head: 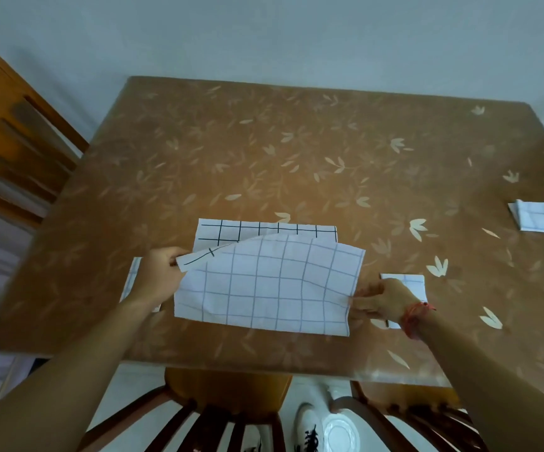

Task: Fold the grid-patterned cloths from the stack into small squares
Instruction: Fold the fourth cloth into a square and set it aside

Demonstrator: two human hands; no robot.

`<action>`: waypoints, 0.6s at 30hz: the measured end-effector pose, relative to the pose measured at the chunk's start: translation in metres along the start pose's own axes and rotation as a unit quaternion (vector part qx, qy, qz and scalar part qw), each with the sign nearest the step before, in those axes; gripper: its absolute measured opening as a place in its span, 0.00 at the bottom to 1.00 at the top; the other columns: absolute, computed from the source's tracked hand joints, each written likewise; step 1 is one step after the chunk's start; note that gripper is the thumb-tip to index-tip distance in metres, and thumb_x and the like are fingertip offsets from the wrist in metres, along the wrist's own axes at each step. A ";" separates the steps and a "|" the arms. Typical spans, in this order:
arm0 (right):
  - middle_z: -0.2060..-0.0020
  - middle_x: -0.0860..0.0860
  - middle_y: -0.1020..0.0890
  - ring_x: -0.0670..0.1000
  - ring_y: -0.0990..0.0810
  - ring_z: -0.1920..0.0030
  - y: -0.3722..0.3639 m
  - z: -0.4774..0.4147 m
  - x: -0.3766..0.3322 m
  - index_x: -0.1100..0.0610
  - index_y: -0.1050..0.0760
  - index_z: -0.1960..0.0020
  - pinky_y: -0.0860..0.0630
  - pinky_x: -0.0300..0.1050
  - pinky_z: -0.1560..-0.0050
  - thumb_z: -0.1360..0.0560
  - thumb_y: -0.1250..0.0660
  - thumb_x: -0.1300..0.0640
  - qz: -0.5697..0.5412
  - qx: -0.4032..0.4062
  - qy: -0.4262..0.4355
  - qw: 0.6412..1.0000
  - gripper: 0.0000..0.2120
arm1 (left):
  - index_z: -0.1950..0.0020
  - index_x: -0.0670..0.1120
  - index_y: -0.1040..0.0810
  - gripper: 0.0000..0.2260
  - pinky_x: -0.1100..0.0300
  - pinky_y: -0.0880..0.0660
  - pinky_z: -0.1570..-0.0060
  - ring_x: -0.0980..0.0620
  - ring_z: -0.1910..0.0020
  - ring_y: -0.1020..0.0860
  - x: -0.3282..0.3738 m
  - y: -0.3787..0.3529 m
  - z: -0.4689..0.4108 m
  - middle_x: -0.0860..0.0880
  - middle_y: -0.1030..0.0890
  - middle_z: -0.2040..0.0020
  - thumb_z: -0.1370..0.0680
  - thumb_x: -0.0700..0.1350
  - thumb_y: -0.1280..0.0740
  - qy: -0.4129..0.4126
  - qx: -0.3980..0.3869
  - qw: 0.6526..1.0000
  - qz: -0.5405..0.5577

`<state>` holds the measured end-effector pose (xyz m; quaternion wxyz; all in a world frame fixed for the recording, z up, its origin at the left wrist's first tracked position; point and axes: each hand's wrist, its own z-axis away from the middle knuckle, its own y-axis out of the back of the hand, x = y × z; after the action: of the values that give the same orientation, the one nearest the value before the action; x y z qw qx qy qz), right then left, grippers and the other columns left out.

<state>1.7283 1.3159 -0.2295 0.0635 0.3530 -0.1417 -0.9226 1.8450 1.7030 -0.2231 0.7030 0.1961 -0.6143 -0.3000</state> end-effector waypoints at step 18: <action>0.57 0.57 0.16 0.57 0.16 0.56 -0.023 -0.069 0.030 0.57 0.21 0.44 0.19 0.50 0.57 0.42 0.19 0.55 -0.182 0.028 -0.128 0.974 0.28 | 0.55 0.38 0.21 0.13 0.53 0.30 0.61 0.42 0.57 0.22 -0.018 -0.036 -0.050 0.39 0.19 0.56 0.22 0.48 0.33 0.161 0.067 0.971 0.162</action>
<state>1.7522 1.3166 -0.3049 -0.1343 0.2533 -0.1075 -0.9520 1.8862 1.6834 -0.2685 0.8172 0.1861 -0.5353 -0.1051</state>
